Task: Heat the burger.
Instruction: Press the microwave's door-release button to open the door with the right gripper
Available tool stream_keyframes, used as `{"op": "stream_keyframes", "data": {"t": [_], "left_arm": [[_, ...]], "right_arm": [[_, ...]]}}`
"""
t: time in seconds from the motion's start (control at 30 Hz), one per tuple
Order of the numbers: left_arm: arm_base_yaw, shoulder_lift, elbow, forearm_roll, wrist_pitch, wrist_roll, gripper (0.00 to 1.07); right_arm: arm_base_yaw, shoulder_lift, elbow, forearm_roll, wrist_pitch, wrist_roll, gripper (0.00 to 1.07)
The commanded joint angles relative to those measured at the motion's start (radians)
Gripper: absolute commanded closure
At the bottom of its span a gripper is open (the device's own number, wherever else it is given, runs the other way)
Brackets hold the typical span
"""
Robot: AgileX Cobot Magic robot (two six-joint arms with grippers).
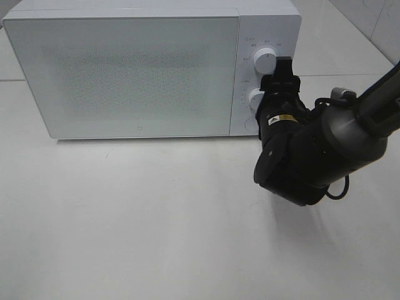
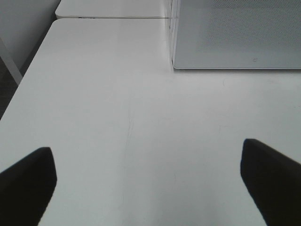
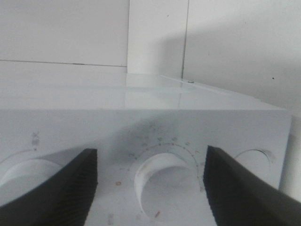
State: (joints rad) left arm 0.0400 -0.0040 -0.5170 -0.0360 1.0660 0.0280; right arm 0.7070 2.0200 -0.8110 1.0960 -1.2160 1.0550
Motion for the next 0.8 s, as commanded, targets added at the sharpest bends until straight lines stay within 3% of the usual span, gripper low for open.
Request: {"op": "stream_keyframes", "data": {"t": [0.03, 0.2, 0.3, 0.43, 0.6, 0.8], "left_arm": [[-0.005, -0.02, 0.001, -0.002, 0.003, -0.008, 0.06], [-0.005, -0.02, 0.001, -0.002, 0.003, -0.008, 0.06], [-0.005, -0.02, 0.001, -0.002, 0.003, -0.008, 0.06], [-0.005, -0.02, 0.001, -0.002, 0.003, -0.008, 0.06], [-0.005, -0.02, 0.001, -0.002, 0.003, -0.008, 0.06], [-0.005, -0.02, 0.001, -0.002, 0.003, -0.008, 0.06]], "right_arm": [[0.016, -0.025, 0.024, -0.01, -0.172, -0.028, 0.41], [0.032, -0.094, 0.128, -0.034, -0.129, -0.11, 0.41], [0.032, -0.106, 0.14, -0.047, -0.113, -0.128, 0.41], [0.032, -0.193, 0.205, -0.131, -0.003, -0.277, 0.41], [0.028, -0.311, 0.258, -0.172, 0.113, -0.506, 0.41], [0.027, -0.46, 0.275, -0.179, 0.329, -0.986, 0.41]]}}
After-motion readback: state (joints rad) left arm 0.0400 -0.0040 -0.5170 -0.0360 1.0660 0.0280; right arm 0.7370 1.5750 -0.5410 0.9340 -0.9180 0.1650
